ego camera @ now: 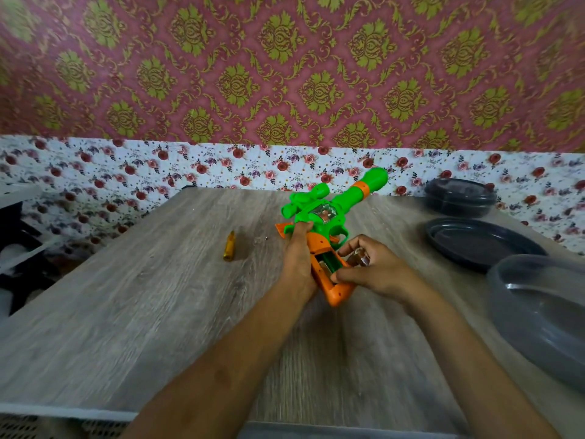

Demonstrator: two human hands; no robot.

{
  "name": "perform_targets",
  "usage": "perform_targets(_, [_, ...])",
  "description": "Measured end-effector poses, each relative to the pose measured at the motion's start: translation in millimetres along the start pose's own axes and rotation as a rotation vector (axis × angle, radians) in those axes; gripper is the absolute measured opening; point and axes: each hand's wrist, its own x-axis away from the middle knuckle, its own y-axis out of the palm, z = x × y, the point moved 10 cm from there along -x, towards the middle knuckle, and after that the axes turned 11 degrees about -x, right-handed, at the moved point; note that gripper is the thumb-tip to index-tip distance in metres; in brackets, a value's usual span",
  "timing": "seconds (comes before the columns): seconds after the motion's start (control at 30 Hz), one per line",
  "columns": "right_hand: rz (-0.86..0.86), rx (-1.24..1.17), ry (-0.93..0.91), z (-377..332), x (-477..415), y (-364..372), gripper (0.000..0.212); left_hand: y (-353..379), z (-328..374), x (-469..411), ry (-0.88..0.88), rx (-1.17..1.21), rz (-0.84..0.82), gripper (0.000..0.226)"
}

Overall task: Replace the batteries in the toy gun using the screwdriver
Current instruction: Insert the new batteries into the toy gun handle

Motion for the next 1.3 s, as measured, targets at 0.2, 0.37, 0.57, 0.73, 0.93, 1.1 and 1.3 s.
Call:
perform_targets(0.2, [0.22,0.295,-0.091,-35.7,-12.7,-11.6,0.033,5.4,-0.4,5.7,-0.008,0.032,-0.039,0.04])
perform_targets(0.37, [0.384,-0.575,0.064,-3.1,-13.2,-27.8,0.029,1.2,9.2,5.6,-0.004,0.045,-0.026,0.022])
perform_targets(0.57, [0.276,-1.232,0.318,59.9,-11.6,-12.2,0.014,-9.7,15.8,0.3,0.056,0.031,0.038,0.023])
perform_targets(0.73, [0.301,-1.363,0.218,49.7,-13.4,-14.9,0.02,-13.2,18.8,-0.1,0.073,0.016,0.057,0.018])
perform_targets(0.93, [0.359,-1.419,0.197,47.0,-9.6,-19.4,0.041,-14.7,27.6,3.9,0.131,0.003,0.075,0.017])
perform_targets(1.1, [0.266,-1.445,0.155,39.1,-9.8,-13.3,0.02,-17.1,27.6,5.3,0.141,-0.008,0.084,0.018])
perform_targets(1.3, [0.19,-1.361,0.065,28.7,-12.7,-13.1,0.024,-23.7,25.5,8.6,0.083,-0.024,0.167,0.013])
